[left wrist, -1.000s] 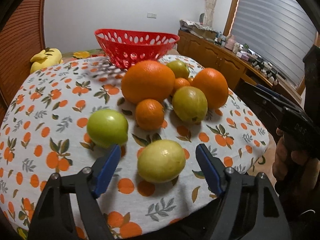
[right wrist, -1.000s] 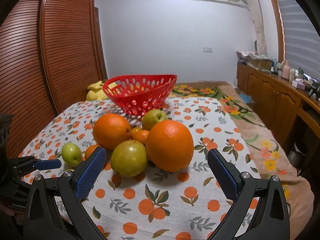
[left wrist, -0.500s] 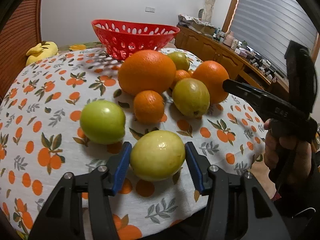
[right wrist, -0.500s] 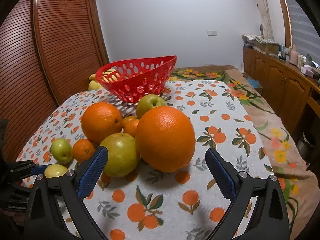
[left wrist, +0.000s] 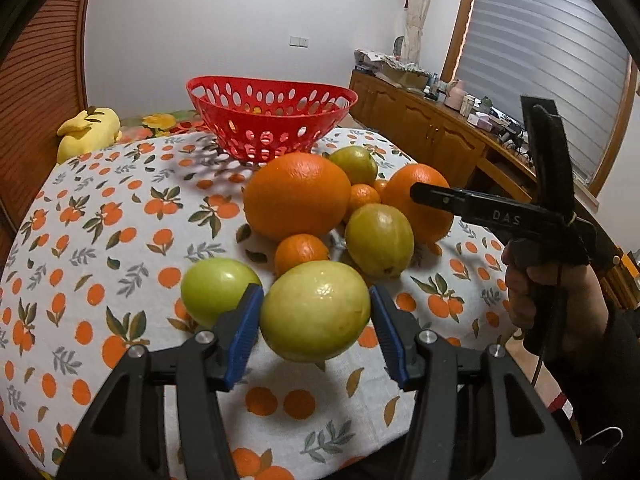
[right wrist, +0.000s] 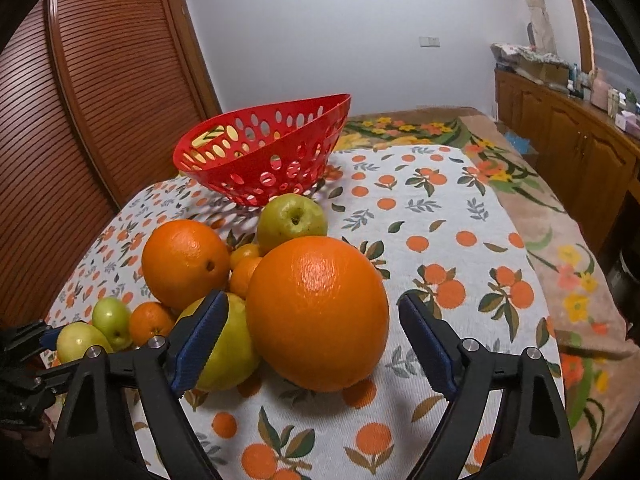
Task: Organize fruits
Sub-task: 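Lift the lemon and large orange and carry both toward the red basket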
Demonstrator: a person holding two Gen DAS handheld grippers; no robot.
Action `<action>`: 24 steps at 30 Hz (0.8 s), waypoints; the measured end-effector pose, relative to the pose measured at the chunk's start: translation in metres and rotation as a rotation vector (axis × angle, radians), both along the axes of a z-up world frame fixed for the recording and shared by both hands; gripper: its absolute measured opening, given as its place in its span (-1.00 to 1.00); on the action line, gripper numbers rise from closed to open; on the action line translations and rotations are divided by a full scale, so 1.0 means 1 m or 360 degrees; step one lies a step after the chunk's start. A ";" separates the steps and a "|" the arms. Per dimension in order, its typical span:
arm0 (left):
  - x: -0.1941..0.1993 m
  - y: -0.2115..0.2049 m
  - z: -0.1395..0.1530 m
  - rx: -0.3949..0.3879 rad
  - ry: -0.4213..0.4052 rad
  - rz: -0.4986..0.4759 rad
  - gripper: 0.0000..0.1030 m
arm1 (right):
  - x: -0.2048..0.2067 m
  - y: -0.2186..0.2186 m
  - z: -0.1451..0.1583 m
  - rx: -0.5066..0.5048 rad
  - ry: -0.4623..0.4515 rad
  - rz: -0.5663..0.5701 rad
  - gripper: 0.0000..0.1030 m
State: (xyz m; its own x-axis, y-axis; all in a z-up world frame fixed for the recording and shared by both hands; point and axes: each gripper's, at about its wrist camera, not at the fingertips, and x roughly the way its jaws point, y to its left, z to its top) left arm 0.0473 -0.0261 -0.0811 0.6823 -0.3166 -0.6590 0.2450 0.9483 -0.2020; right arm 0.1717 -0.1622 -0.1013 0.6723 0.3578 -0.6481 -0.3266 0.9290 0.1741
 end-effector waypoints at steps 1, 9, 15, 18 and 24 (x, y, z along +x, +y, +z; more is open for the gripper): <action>0.000 0.001 0.002 -0.0001 -0.0007 0.0001 0.04 | 0.002 0.001 0.000 -0.0010 0.0006 0.0006 0.73; 0.002 0.004 0.010 0.0002 -0.0045 0.0021 0.04 | 0.017 0.005 -0.013 -0.0029 0.0117 0.0030 0.73; 0.001 0.004 0.012 0.0007 -0.0057 0.0027 0.04 | 0.022 0.000 -0.017 0.0055 0.0172 0.0061 0.61; 0.002 0.004 0.012 0.0009 -0.0059 0.0031 0.04 | 0.021 0.000 -0.016 0.0037 0.0163 0.0072 0.60; 0.009 0.008 0.016 0.0005 -0.0071 0.0054 0.04 | 0.017 -0.003 -0.015 0.0019 0.0157 0.0070 0.60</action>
